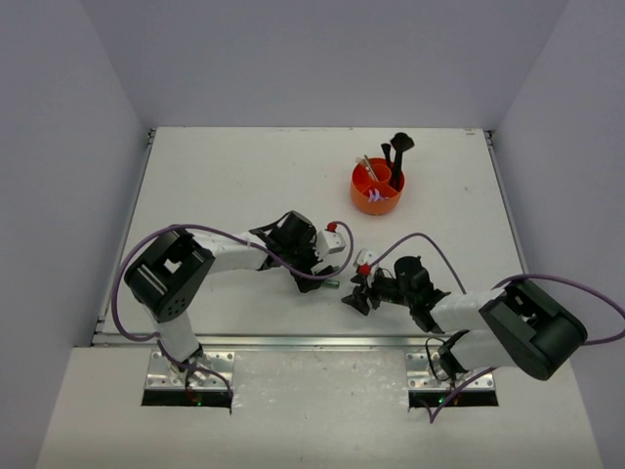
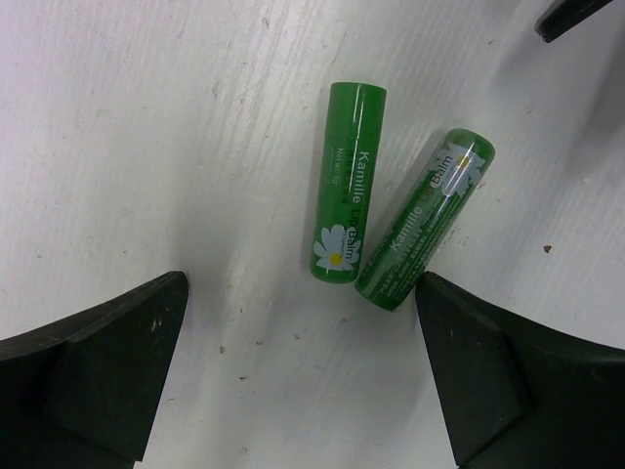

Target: Organize the makeup

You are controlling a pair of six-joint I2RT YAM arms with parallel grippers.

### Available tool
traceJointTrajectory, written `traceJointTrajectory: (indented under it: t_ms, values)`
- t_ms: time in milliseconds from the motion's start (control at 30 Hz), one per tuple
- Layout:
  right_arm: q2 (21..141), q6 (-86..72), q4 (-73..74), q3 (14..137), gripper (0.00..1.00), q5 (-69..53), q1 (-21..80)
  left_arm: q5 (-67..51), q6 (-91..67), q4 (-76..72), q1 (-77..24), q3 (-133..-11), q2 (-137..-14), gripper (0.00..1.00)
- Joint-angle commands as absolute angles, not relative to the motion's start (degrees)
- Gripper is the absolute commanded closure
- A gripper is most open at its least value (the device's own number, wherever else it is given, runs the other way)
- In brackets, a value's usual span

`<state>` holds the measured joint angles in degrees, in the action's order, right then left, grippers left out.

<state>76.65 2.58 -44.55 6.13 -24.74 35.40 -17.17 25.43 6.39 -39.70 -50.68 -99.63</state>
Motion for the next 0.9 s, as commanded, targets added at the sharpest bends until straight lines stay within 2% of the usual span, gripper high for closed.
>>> traceJointTrajectory:
  t_ms: [0,200,500,867]
  values:
    - [77.1,4.6,-57.0,7.3,0.4,-27.6,35.8,-18.7,24.8,8.9,-40.1,-50.0,-98.7,0.0]
    - [79.7,10.0,-52.0,9.5,0.48,-29.8,36.1,-18.7,25.0,8.8,-40.1,-50.3,-98.5,0.0]
    - [85.1,12.9,-48.4,13.7,0.49,-30.0,36.1,-19.1,25.0,8.8,-40.1,-50.1,-98.3,0.0]
    - [91.2,12.2,-48.5,15.7,0.54,-29.3,36.1,-19.3,24.8,8.6,-40.1,-50.1,-98.2,0.0]
